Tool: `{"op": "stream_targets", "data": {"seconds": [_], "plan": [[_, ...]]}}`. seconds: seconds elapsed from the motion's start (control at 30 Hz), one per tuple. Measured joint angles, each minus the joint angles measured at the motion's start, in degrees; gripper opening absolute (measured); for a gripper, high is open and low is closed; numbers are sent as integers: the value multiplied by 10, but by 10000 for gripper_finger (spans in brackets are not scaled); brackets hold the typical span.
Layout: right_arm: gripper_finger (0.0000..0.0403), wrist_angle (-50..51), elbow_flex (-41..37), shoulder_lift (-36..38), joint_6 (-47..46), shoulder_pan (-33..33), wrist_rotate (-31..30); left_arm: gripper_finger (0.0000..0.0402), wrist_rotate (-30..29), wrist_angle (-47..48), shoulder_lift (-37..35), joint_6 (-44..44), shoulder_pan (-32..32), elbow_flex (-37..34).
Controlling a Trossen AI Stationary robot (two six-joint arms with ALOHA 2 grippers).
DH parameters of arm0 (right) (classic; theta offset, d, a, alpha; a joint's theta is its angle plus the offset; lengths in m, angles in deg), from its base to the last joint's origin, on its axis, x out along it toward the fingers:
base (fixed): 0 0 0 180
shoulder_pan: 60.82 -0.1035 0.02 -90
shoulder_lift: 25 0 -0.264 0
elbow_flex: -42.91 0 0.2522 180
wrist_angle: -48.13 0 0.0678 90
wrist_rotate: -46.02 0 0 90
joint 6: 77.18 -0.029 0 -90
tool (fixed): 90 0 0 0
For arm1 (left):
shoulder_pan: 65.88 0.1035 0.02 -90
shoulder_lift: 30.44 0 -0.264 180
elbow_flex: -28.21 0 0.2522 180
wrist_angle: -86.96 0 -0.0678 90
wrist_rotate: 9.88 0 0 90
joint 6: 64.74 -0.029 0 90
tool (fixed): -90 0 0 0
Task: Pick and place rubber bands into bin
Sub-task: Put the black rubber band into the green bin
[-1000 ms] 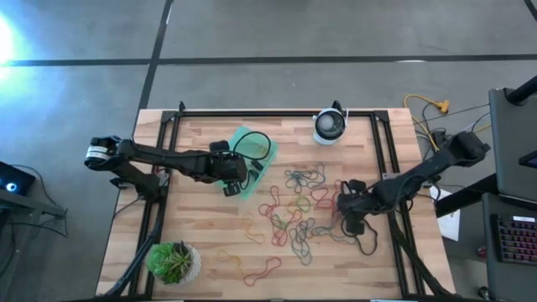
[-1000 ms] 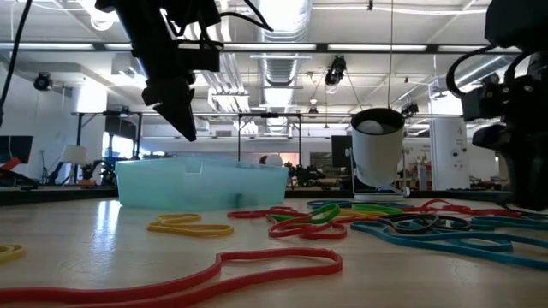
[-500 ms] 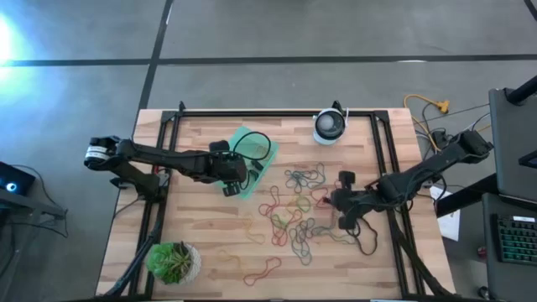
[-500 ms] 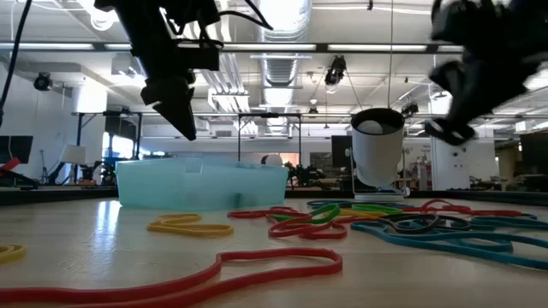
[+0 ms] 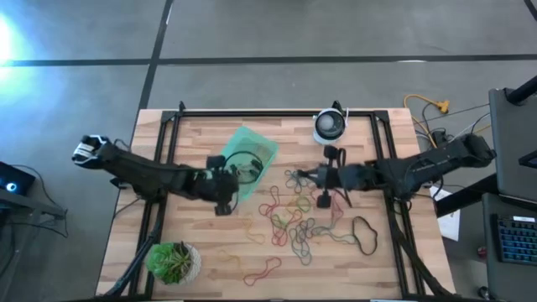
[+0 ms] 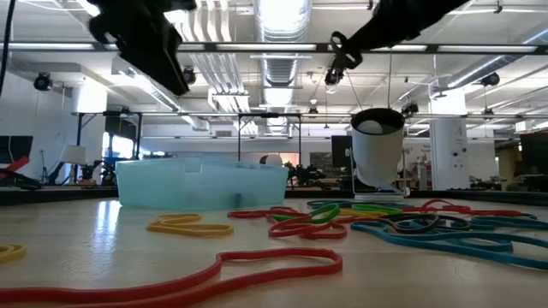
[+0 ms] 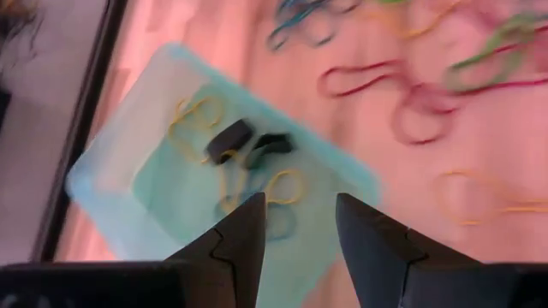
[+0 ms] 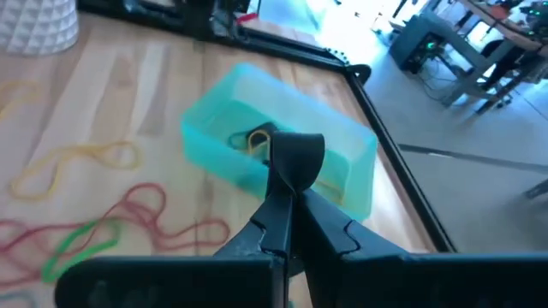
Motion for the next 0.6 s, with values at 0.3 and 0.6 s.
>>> {"op": "stream_targets", "data": {"seconds": [0.3, 0.6], "plan": [[9, -112, -2, -71, 19, 137, 132, 128, -1, -12, 3, 65, -126, -3], [9, -269, 53, -245, 24, 232, 268, 128, -2, -95, 55, 71, -197, -3]]}}
